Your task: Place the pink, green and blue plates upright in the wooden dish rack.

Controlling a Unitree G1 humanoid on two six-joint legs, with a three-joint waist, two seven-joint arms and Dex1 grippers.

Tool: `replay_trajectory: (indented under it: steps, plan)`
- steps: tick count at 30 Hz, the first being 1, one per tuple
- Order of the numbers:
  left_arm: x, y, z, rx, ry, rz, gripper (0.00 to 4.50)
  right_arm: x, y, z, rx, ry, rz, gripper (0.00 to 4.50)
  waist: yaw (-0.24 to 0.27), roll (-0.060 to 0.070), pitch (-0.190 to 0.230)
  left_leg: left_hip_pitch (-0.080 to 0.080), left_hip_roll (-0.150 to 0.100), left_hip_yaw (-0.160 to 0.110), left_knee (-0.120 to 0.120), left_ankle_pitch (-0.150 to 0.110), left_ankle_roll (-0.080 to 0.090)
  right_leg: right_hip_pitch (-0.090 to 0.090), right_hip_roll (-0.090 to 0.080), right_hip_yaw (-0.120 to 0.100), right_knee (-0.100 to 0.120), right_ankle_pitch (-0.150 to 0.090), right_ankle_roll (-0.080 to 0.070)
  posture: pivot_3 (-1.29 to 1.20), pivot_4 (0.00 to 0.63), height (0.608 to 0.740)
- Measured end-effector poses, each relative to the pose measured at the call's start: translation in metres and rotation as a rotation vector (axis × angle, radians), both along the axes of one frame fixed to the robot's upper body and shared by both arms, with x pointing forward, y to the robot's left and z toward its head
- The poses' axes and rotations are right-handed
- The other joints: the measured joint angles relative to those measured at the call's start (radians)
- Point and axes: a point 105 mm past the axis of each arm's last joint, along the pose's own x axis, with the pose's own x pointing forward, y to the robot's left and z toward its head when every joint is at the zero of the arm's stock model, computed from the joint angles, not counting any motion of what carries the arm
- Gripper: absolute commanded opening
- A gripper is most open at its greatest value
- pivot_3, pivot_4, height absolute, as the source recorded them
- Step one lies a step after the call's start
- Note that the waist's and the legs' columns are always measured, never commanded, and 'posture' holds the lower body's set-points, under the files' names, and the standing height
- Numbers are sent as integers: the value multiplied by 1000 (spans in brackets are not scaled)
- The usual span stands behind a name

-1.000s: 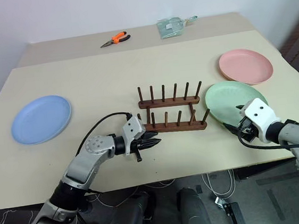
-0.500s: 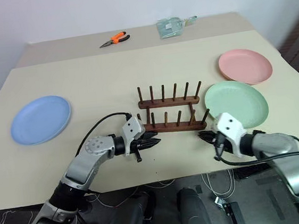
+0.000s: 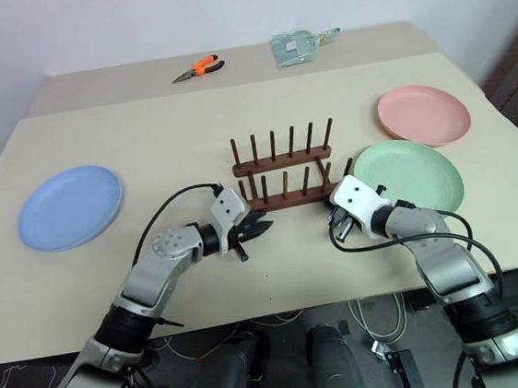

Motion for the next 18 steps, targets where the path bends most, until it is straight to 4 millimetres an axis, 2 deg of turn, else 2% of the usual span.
replay_trajectory:
  steps: [5,12,15,18]
  plan:
    - [15,9,2,3,-25,60,1217,15,4,2,-14,-34,8,40,2,0,0,0,0,0,0,0,1,-1,0,0,0,0,1,0,150,727]
    - [20,13,2,2,-39,79,1217,23,8,5,-18,-52,38,40,0,0,0,0,0,0,0,0,-1,-1,1,0,1,1,0,0,150,727]
    - [19,14,2,0,-46,85,1217,17,4,13,-13,-39,64,828,1,0,0,0,0,0,0,0,-1,-1,0,0,1,1,0,0,150,727]
    - [17,19,3,-4,-51,96,1217,8,-9,41,8,-67,74,2252,-1,0,0,-1,0,0,0,-1,-1,-2,1,1,1,1,0,0,150,727]
